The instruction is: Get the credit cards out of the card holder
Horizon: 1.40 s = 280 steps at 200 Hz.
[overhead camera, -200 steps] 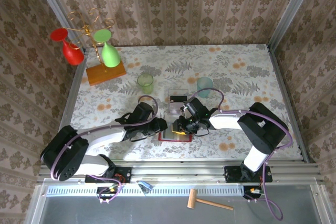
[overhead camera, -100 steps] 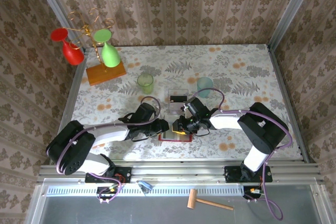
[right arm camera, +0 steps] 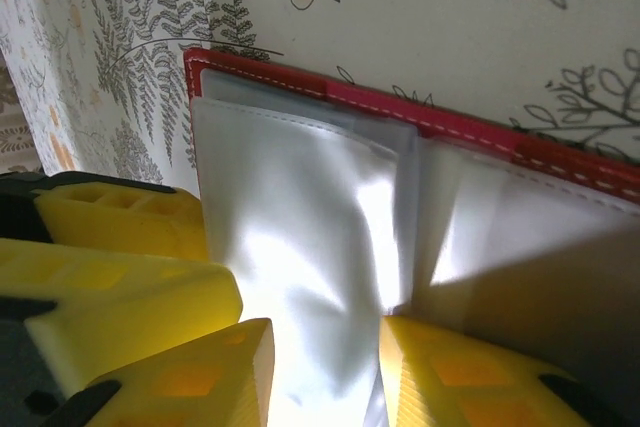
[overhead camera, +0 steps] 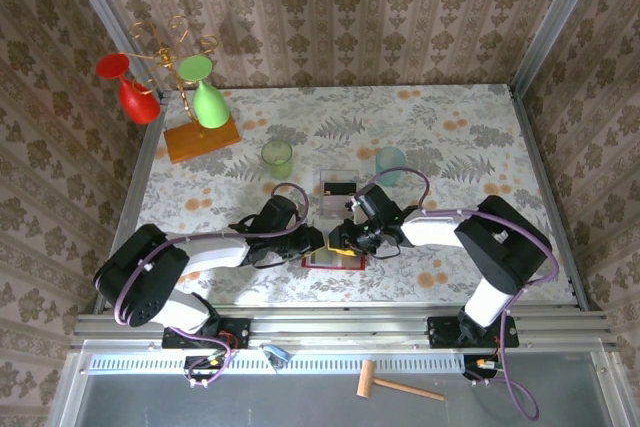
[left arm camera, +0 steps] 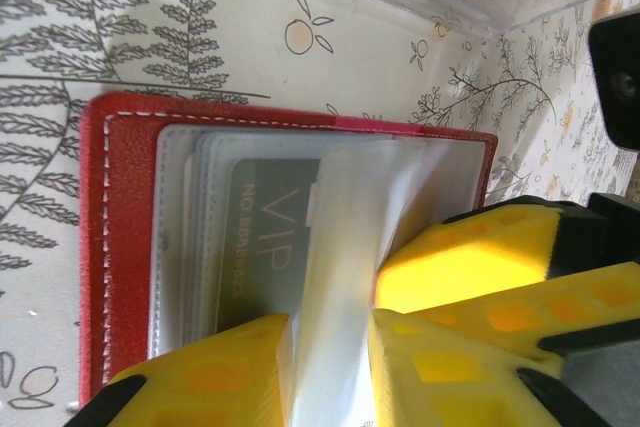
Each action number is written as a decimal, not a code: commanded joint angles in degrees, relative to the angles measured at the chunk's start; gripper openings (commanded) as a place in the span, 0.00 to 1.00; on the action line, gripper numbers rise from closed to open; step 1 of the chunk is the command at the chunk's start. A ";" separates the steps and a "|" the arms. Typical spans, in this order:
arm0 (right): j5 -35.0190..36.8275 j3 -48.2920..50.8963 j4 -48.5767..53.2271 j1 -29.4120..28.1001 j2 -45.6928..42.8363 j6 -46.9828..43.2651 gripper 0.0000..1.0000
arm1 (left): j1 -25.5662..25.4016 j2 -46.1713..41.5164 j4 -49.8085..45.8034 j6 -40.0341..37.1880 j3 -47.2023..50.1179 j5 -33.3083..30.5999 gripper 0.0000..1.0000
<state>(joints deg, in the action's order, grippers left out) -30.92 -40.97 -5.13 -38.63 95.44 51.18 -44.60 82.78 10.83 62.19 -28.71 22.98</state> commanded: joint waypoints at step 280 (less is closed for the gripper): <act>12.07 9.42 21.97 9.45 -27.99 -2.33 0.40 | -4.60 13.57 3.60 -0.42 -14.50 6.28 0.62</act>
<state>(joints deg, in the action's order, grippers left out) -18.24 -32.12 18.85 -29.50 67.13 47.92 -48.77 95.57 13.89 61.76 -41.67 28.62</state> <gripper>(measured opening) 0.402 0.614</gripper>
